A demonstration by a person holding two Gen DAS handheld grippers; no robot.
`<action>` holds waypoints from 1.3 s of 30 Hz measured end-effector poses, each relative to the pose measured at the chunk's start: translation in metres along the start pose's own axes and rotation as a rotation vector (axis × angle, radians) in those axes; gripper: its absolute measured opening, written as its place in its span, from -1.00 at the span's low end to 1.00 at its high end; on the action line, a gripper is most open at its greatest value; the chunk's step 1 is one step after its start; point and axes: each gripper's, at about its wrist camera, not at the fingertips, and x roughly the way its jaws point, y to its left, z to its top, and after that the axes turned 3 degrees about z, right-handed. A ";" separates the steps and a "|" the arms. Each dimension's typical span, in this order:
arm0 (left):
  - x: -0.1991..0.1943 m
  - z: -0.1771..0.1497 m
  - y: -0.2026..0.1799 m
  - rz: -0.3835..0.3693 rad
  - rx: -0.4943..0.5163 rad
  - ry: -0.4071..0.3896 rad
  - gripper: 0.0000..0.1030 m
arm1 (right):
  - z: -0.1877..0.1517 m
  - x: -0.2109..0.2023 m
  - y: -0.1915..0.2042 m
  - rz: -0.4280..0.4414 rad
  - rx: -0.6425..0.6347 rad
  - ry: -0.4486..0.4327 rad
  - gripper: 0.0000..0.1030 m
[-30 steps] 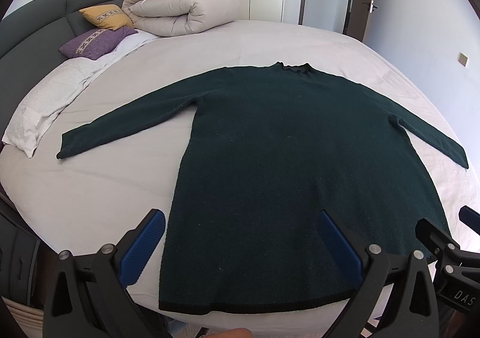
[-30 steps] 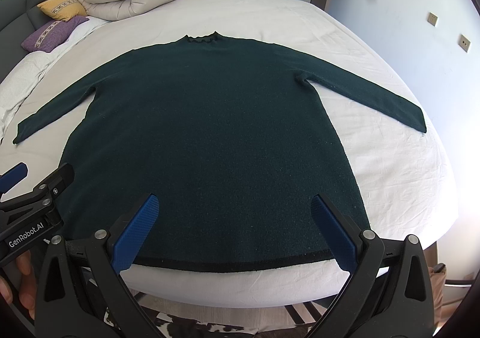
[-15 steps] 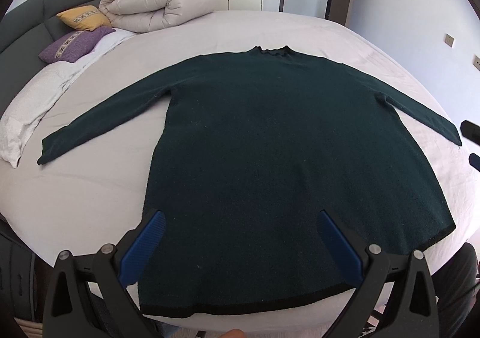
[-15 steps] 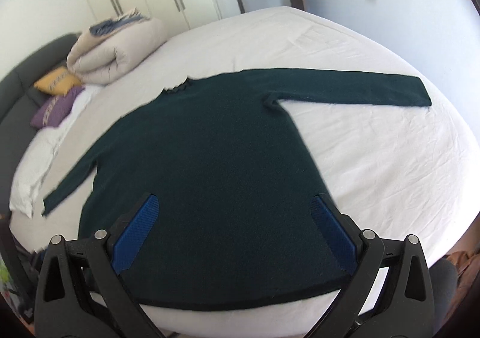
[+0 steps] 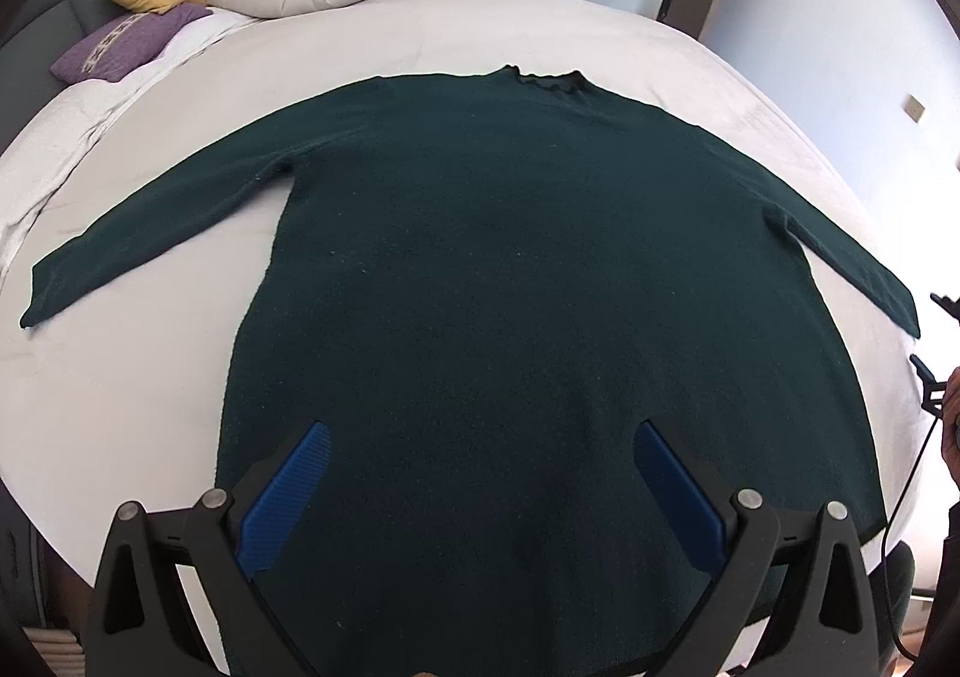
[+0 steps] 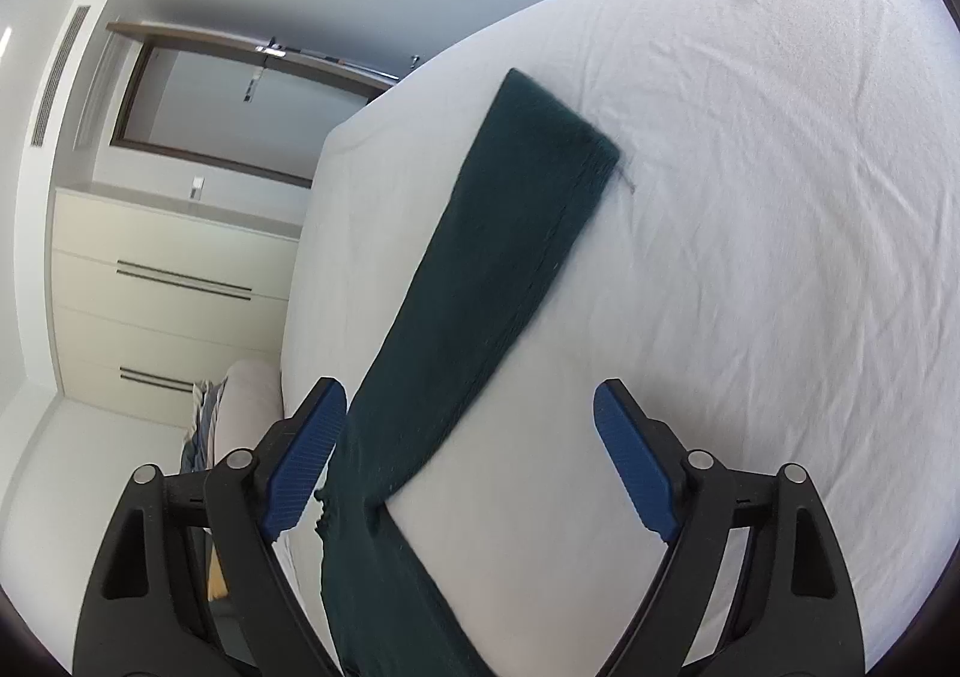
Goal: Fold small clothes
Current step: 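Grasp a sweater sleeve cuff with the right gripper and lift it, then fold the held sleeve across the sweater body with the right gripper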
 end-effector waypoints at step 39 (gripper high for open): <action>0.147 0.172 -0.177 -0.874 -0.245 0.376 0.84 | -0.264 0.206 0.216 -0.154 -1.351 0.210 -0.88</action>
